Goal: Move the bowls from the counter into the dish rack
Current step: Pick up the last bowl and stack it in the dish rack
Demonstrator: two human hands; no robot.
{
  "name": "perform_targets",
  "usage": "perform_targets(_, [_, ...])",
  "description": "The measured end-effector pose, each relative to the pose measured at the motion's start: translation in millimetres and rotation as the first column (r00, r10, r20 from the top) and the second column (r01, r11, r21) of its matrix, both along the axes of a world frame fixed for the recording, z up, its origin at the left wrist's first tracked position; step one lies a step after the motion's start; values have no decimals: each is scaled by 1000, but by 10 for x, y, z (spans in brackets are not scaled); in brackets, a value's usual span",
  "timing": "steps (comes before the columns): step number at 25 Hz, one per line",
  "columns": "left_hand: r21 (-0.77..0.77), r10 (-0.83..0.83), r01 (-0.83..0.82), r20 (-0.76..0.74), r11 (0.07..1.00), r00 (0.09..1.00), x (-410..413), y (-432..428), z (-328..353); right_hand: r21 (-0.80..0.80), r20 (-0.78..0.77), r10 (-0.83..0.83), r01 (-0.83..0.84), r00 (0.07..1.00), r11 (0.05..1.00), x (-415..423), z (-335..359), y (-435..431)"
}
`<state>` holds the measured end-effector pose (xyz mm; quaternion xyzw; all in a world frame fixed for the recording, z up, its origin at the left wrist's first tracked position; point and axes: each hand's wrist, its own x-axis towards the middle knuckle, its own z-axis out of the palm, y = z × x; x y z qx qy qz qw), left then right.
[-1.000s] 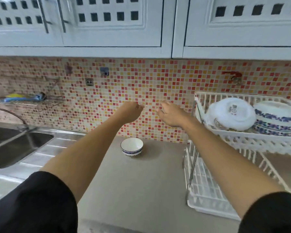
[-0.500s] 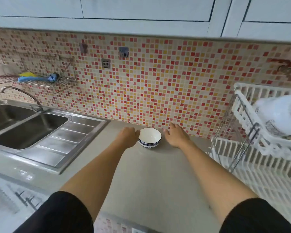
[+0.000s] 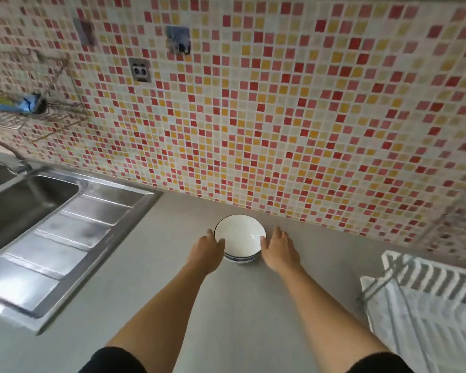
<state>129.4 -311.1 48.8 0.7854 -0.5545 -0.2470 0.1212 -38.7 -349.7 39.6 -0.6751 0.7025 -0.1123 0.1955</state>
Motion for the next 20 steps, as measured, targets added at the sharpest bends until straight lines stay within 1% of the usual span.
perform_targets(3, [58, 85, -81, -74, 995, 994, -80, -277, -222, 83, 18, -20, 19, 1000, 996, 34, -273, -290])
perform_targets(6, [112, 134, -123, -101, 986, 986, -150, -407, -402, 142, 34, -26, 21, 999, 990, 124, -469, -418])
perform_targets(9, [130, 171, -159, -93, 979, 981, -177, -494, -505, 173, 34, -51, 44, 998, 984, 200, -550, -500])
perform_targets(12, [150, 175, -168, -36, 974, 984, -213, -504, -492, 194, 28, -84, 77, 996, 978, 222, -581, -506])
perform_targets(14, [147, 152, -150, -1, 978, 988, -241, -469, -438, 177, 64, -102, 89, 993, 980, 216, -593, -440])
perform_targets(16, [112, 142, -140, -4, 984, 990, -269, -391, -356, 141, 107, -120, 105, 987, 985, 189, -546, -343])
perform_targets(18, [57, 156, -154, -39, 986, 987, -306, -235, -209, 84, 135, -120, 109, 984, 990, 142, -421, -201])
perform_targets(20, [-25, 190, -193, -109, 981, 976, -333, -59, -28, 5, 162, -99, 99, 982, 995, 96, -230, -22])
